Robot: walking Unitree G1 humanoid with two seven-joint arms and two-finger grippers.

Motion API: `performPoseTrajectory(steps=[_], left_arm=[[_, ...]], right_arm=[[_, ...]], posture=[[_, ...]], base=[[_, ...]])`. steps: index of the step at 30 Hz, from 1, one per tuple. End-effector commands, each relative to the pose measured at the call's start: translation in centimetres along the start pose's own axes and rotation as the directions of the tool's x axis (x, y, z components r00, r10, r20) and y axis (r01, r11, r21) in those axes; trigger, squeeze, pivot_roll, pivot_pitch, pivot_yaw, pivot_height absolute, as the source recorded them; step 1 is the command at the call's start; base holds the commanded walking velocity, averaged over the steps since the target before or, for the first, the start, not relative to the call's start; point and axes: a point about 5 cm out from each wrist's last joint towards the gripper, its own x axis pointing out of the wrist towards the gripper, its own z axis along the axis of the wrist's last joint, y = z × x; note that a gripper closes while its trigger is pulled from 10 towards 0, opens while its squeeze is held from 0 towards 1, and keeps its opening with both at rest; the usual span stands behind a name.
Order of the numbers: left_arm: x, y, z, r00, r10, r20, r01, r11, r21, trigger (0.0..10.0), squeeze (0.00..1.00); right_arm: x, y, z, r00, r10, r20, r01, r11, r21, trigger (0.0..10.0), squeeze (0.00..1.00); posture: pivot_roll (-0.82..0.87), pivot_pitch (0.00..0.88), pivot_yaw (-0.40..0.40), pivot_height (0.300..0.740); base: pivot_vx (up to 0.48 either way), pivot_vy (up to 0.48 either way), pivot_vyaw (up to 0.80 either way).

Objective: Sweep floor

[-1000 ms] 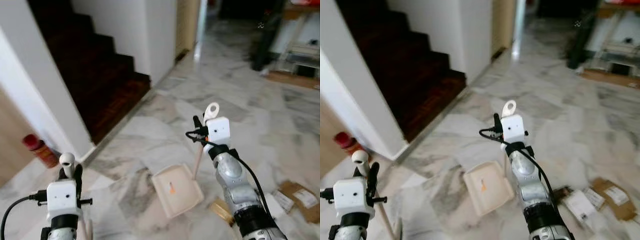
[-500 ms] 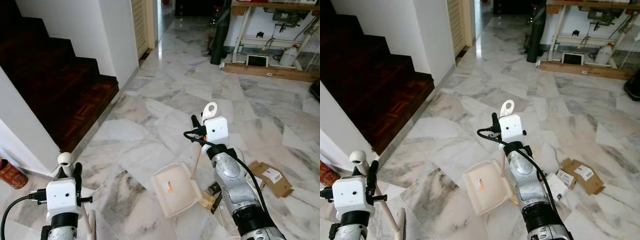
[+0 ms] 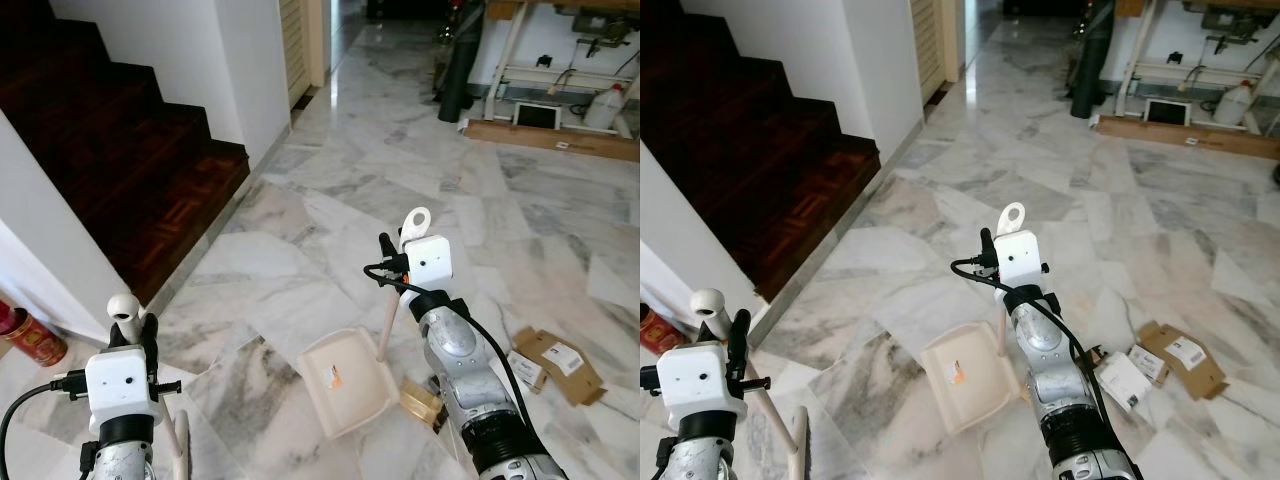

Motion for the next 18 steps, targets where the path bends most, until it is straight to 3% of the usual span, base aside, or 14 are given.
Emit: performPoseTrajectory(steps=[1, 11, 16, 18], left_arm=[[0.34, 0.48, 0.50, 0.999, 0.019, 0.046, -0.020, 1.000, 0.011, 10.0, 0.00], [0.58, 0.31, 0.50, 0.999, -0.001, 0.050, -0.001, 0.999, 0.033, 10.0, 0.00], [0.56, 0.34, 0.44, 0.999, 0.007, 0.053, -0.008, 1.000, 0.028, 10.0, 0.00], [0.48, 0.33, 0.42, 0.999, 0.010, 0.053, -0.011, 1.000, 0.022, 10.0, 0.00]], right_arm=[[0.71, -0.01, 1.45, 0.998, -0.001, 0.066, 0.002, 1.000, -0.006, 10.0, 0.00], [0.76, 0.05, 1.53, 0.997, -0.003, 0.071, 0.004, 1.000, -0.007, 10.0, 0.00], [0.91, 0.11, 1.57, 0.997, 0.003, 0.073, -0.002, 1.000, -0.008, 10.0, 0.00], [0.95, 0.10, 1.61, 0.997, 0.004, 0.074, -0.004, 1.000, -0.009, 10.0, 0.00]], posture=[[-0.08, 0.000, 0.077, 0.740], [-0.08, 0.000, 0.080, 0.740], [-0.08, 0.000, 0.072, 0.740], [-0.08, 0.000, 0.069, 0.740]], base=[[0.000, 0.000, -0.68], [0.000, 0.000, -0.67], [0.000, -0.405, -0.67], [0.000, 0.000, -0.67]])
